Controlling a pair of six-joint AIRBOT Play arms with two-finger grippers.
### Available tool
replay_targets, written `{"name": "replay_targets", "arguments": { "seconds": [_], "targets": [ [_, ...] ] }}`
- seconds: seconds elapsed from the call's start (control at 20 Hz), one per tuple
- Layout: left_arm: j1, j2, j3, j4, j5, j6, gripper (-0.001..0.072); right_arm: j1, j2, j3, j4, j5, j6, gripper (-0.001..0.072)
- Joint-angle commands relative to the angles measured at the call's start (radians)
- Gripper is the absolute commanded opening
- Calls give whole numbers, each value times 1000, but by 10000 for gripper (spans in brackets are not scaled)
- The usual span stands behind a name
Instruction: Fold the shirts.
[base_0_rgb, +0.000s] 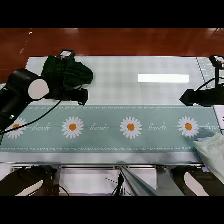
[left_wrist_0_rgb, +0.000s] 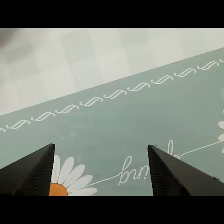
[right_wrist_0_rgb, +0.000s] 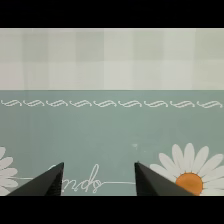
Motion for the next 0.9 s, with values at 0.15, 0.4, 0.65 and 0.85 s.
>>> {"name": "replay_targets", "arguments": {
  "seconds": [0.15, 0.4, 0.65, 0.85],
  "targets": [
    [40, -1, 0, 343, 161, 54, 677, 0, 0, 0, 10, -4, 0, 498],
    [289, -84, 9, 230, 428, 13, 697, 0, 0, -1, 10, 4, 0, 497],
    [415, -317, 105, 30, 426, 8, 674, 0, 0, -1, 12, 13, 1, 474],
    [422, -507, 216, 23, 428, 40, 674, 0, 0, -1, 14, 16, 1, 474]
  ]
}}
